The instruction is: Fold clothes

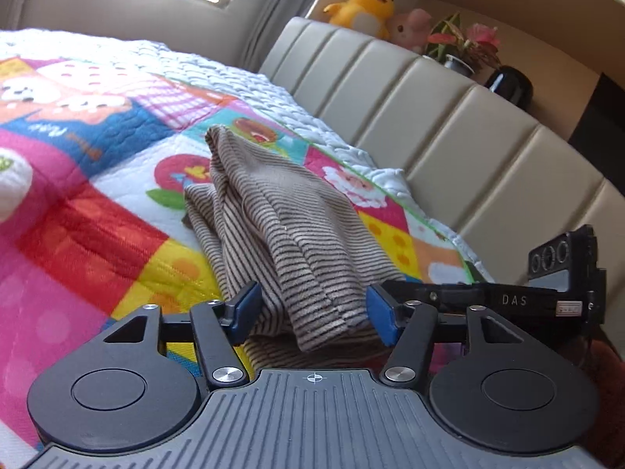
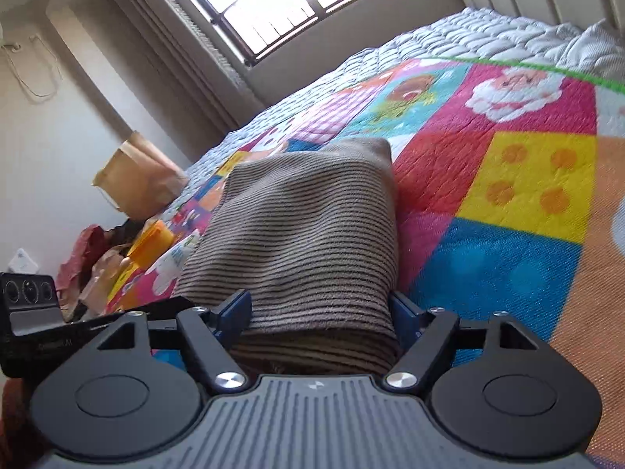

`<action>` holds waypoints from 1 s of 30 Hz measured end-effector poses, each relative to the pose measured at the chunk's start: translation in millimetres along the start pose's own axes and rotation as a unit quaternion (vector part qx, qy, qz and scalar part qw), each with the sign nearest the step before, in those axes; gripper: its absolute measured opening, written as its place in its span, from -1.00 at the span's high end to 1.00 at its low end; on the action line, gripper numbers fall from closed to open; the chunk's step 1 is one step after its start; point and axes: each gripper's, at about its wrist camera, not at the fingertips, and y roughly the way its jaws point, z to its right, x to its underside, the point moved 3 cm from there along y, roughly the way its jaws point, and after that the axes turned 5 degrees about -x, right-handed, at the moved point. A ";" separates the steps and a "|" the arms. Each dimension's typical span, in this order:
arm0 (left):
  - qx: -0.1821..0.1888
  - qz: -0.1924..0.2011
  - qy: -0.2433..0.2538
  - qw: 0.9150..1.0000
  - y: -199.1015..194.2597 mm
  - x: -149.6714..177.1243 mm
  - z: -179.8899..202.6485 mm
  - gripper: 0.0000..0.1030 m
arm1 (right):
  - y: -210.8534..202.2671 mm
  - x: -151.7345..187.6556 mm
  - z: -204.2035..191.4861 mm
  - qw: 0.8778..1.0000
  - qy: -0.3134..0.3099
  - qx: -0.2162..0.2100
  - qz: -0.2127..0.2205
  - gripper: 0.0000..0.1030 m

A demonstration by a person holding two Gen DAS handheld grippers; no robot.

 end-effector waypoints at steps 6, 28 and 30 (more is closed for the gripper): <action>-0.024 -0.001 0.012 1.000 15.9 15.2 -17.1 -0.25 | 3.0 -24.2 -33.8 0.984 -0.140 0.108 -0.028 -0.47; 0.002 0.002 -0.008 1.000 20.3 27.2 -34.4 -0.38 | 137.1 -62.2 -91.6 0.913 -0.325 0.218 -0.118 -0.75; 0.001 0.003 -0.007 1.000 20.1 27.5 -34.0 -0.39 | 111.5 -58.4 -96.6 0.926 -0.310 0.192 -0.101 -0.90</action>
